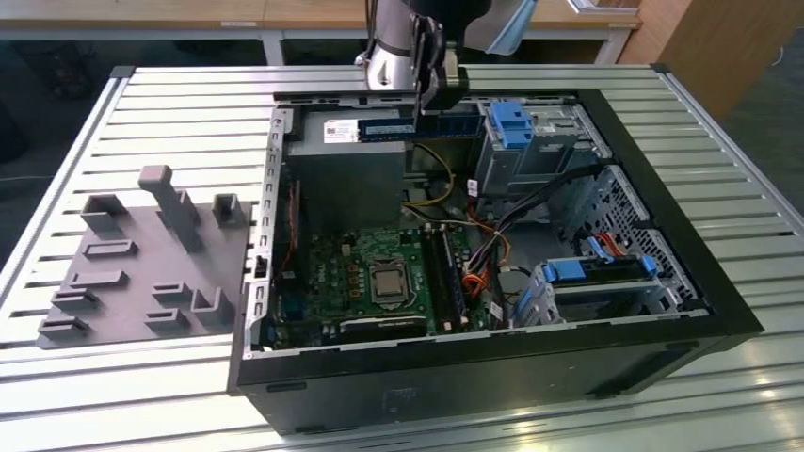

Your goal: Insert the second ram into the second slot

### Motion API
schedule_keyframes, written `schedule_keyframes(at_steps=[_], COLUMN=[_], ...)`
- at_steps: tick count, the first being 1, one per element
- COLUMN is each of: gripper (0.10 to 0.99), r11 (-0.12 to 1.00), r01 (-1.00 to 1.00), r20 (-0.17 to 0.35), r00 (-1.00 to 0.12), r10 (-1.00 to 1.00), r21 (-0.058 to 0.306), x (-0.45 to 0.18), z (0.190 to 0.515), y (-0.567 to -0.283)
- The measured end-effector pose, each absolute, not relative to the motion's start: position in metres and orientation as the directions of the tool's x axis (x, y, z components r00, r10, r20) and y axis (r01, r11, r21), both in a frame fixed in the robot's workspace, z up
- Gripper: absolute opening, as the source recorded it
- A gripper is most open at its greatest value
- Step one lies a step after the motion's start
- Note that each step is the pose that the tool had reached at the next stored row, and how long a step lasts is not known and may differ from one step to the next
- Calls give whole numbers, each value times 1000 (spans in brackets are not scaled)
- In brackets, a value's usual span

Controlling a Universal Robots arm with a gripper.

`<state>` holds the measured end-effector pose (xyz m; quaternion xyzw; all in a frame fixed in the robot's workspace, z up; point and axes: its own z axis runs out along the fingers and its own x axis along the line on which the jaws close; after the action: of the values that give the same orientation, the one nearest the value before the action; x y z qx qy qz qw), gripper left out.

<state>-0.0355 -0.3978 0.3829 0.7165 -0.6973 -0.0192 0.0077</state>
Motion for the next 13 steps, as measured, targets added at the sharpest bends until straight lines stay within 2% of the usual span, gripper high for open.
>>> schedule_keyframes(at_steps=[13], gripper=[137], r11=[-28], r01=[-999], r20=[-17], r00=[27], r10=[-999], r21=[38], x=[-35], z=[381], y=[-402])
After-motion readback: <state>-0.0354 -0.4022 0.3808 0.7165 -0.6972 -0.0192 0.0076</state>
